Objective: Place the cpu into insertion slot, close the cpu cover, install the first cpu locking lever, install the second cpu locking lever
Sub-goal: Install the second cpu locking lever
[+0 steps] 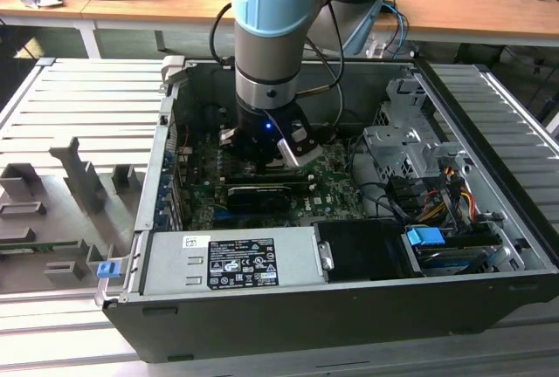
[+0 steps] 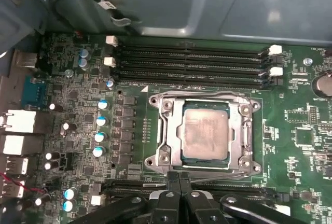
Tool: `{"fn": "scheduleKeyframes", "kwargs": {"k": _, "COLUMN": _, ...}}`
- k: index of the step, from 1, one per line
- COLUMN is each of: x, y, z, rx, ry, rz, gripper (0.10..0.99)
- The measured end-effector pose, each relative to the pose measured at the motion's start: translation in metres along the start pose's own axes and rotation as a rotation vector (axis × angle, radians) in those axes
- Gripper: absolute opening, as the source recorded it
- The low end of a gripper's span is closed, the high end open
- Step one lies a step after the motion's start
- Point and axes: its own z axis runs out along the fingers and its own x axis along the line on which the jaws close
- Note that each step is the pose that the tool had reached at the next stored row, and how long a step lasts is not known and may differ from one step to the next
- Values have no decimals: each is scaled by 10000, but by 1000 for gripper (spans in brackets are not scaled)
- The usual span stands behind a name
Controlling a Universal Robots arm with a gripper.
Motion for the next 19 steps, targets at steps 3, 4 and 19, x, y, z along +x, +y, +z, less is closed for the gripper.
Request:
{"fn": "scheduleKeyframes", "kwargs": {"k": 3, "x": 14, "y": -37, "z": 4, "rx": -206, "ry": -11, "rz": -2, "gripper": 106}}
{"fn": "scheduleKeyframes", "kwargs": {"k": 4, "x": 30, "y": -45, "z": 5, "rx": -292, "ry": -15, "rz": -8, "gripper": 106}}
{"fn": "scheduleKeyframes", "kwargs": {"k": 19, "x": 190, "y": -112, "z": 97, "rx": -725, "ry": -33, "rz": -44, "gripper": 106}}
